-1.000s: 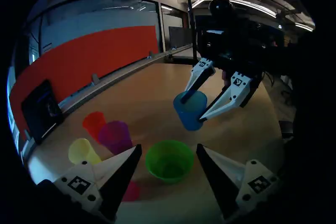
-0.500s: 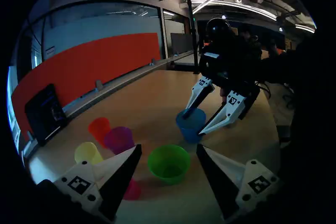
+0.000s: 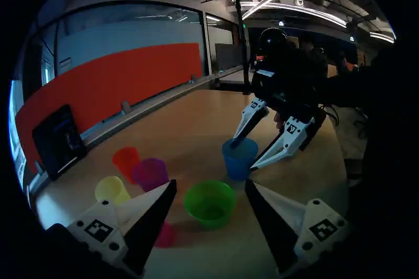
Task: Pour water
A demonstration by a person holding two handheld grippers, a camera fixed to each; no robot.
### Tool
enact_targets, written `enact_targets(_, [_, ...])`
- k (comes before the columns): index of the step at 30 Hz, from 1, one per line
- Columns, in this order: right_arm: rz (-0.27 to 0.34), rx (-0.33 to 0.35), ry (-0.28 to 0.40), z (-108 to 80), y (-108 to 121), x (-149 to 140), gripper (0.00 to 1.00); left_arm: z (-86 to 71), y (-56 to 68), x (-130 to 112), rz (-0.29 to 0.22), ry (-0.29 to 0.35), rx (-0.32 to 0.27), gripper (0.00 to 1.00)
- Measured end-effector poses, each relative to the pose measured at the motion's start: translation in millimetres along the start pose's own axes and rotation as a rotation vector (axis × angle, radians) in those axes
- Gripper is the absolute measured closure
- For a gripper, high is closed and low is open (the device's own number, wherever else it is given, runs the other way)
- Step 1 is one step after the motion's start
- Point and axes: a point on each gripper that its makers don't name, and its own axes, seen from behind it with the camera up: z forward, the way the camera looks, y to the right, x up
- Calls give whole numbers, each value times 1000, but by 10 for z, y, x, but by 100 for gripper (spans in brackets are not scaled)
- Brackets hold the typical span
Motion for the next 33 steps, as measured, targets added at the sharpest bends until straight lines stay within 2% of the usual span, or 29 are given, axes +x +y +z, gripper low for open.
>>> enact_targets(6, [10, -16, 11, -104, 12, -6, 0, -94, -25, -21, -13, 7, 25, 3])
enact_targets(14, [19, -59, 27, -288, 43, -64, 0, -285, -117, -110, -49, 18, 90, 3])
enact_targets(28, [31, -160, 84, -560, 162, -150, 0, -706, -450, -341, -119, 46, 286, 3])
enact_targets(33, [42, -202, 110, -633, 245, -178, 0, -825, -568, -396, -127, 64, 364, 3])
